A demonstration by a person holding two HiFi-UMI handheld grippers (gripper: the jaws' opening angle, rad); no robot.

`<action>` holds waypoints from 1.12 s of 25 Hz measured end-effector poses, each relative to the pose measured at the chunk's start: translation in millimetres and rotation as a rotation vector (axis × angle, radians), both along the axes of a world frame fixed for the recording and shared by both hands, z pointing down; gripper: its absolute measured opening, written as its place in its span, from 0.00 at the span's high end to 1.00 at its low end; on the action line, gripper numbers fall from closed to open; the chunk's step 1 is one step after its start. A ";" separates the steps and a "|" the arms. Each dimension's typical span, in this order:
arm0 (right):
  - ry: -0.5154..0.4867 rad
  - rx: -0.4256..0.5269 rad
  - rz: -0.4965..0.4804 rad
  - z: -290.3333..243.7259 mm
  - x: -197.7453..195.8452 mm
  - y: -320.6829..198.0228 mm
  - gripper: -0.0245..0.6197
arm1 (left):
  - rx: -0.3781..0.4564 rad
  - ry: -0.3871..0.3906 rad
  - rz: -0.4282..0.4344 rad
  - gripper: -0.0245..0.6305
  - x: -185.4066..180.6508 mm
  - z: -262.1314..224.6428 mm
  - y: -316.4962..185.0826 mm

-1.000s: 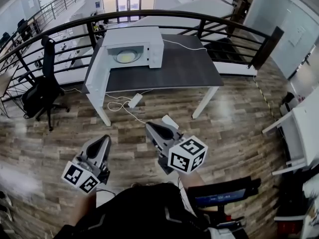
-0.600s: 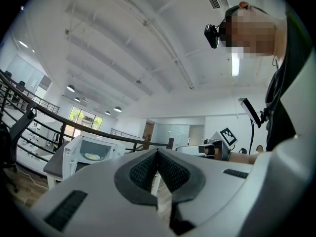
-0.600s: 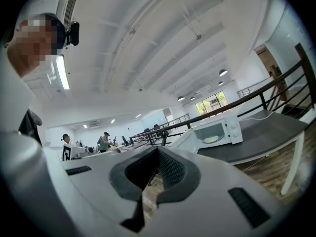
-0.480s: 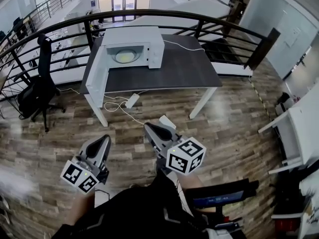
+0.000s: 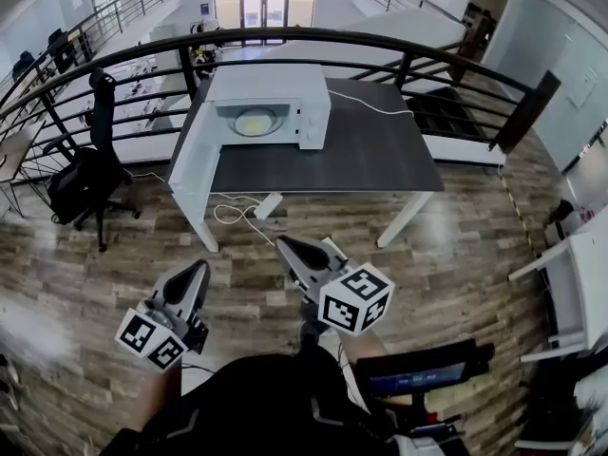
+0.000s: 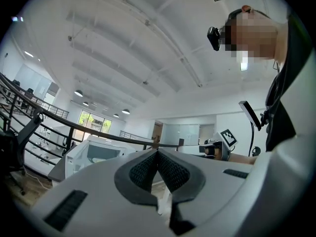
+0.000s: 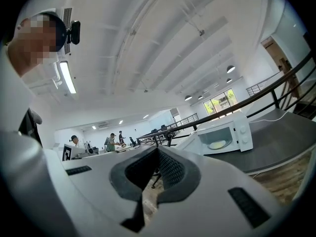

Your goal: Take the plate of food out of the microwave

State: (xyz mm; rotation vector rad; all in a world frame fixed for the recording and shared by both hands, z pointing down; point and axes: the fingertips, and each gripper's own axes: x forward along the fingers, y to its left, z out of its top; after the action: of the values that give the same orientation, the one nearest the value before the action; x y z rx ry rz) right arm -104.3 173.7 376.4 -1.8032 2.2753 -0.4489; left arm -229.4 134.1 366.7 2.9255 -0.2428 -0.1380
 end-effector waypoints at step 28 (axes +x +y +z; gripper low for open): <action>-0.060 0.019 -0.130 13.4 205.9 -46.0 0.98 | 0.042 -0.099 -0.182 0.96 197.4 6.3 -34.9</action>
State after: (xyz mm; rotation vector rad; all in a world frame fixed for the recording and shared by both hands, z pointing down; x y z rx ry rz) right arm 101.7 127.8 389.8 -1.6171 2.3560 -0.4939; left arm -32.0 99.2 373.1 2.9512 -0.5280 -0.0246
